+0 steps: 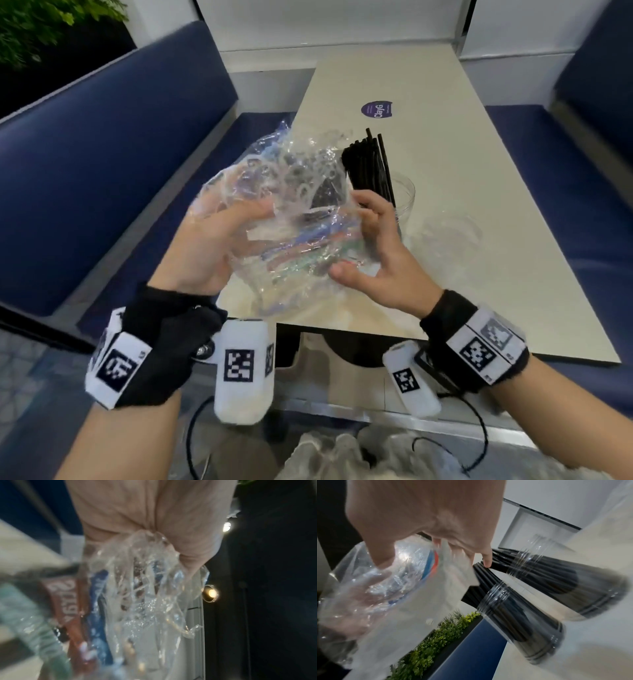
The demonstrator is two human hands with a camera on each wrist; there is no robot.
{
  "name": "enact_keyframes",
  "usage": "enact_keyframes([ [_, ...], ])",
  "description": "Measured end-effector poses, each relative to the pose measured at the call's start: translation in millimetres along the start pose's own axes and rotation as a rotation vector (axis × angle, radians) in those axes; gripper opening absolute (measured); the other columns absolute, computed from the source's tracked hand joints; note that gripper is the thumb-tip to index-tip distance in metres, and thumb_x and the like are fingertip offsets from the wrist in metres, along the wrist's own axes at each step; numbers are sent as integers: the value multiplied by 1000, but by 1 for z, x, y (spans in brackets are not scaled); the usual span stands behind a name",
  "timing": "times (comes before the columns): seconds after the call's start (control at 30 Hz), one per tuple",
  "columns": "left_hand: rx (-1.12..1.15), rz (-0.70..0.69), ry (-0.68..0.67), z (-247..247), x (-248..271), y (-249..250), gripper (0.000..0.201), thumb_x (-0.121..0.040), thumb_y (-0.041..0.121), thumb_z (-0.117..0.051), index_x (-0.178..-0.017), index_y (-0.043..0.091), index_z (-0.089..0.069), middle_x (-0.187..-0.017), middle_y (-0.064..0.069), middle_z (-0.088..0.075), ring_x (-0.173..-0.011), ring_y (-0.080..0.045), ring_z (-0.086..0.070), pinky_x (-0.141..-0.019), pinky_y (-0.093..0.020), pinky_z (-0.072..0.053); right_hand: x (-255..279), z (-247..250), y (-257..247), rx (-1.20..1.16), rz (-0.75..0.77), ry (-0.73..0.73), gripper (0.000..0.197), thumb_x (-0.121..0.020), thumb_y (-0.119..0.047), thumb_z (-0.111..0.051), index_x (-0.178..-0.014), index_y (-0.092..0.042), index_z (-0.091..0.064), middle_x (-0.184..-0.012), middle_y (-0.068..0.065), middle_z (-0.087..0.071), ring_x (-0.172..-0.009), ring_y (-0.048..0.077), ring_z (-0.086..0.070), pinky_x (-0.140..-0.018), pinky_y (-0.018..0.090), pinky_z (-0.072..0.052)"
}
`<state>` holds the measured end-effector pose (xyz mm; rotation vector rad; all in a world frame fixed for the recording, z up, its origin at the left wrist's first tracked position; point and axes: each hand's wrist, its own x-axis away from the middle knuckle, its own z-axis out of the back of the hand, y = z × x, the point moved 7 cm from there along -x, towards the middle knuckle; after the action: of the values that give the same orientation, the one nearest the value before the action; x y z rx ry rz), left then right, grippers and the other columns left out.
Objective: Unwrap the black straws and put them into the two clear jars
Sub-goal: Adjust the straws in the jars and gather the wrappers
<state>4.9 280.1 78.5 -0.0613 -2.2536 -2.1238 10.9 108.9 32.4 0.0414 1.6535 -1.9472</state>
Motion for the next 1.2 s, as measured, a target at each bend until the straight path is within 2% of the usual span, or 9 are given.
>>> enact_keyframes([
  [0.1,38,75,-88,-37,-3,-25,58,-61,23,-73,-116,8,-61,-118,-15,-65,-114,-28,-60,-99,-50,-47,23,22,-5,16,94,178,63,-75,-24,-67,-113,-47,-23,-110,14,-57,-93,25,-65,-82,41,-54],
  [0.2,-92,-2,-124,-65,-6,-35,28,-74,30,-60,-101,24,-60,-93,7,-66,-84,-6,-65,-81,-33,-54,50,59,-11,80,157,423,62,-78,-12,-64,-108,-54,-30,-91,17,-56,-72,33,-61,-68,42,-54],
  [0.3,-164,22,-66,-73,-12,-52,22,-86,42,-53,-97,23,-55,-89,7,-55,-81,-13,-59,-86,-38,-51,75,112,-28,322,274,715,58,-80,8,-55,-114,-35,-35,-102,-1,-47,-82,7,-57,-73,19,-49],
  [0.47,-281,93,-30,-85,-16,-92,35,-89,27,-58,-122,18,-48,-98,3,-52,-99,-17,-54,-93,-37,-47,77,179,-31,659,173,1008,56,-80,12,-39,-124,-23,-42,-119,-14,-39,-95,15,-49,-79,29,-48],
  [0.53,-352,95,-45,-95,-20,-104,55,-88,27,-61,-136,16,-37,-115,1,-50,-115,-17,-50,-100,-35,-42,60,184,-18,786,11,910,66,-77,14,-33,-137,-12,-34,-128,-4,-41,-105,10,-45,-86,17,-40],
  [0.63,-379,97,-55,-110,-35,-118,79,-86,31,-64,-147,14,-18,-144,-3,-36,-136,-19,-35,-113,-38,-31,35,172,14,1148,-250,677,79,-75,14,-36,-145,-22,-25,-143,19,-36,-114,33,-48,-89,38,-41],
  [0.87,-470,130,-29,-129,-72,-140,114,-76,50,-69,-150,16,11,-160,-4,-8,-146,-20,-16,-118,-39,-19,23,118,105,1363,-530,22,80,-87,2,-39,-147,-23,8,-152,11,-26,-140,29,-23,-106,58,-23],
  [1.07,-457,73,89,-133,-91,-144,111,-74,40,-75,-149,12,2,-157,-8,-16,-143,-21,-19,-112,-31,-19,32,104,146,1250,-699,-249,52,-94,-38,-30,-143,-20,-25,-155,7,-15,-143,27,-13,-111,61,-11],
  [1.2,-381,52,196,-134,-107,-145,107,-67,35,-82,-142,8,-11,-145,-12,-34,-134,-24,-35,-110,-30,-27,39,104,162,1087,-782,-332,79,-82,-73,-25,-143,-21,-27,-158,2,-9,-144,26,-13,-110,66,-5],
])
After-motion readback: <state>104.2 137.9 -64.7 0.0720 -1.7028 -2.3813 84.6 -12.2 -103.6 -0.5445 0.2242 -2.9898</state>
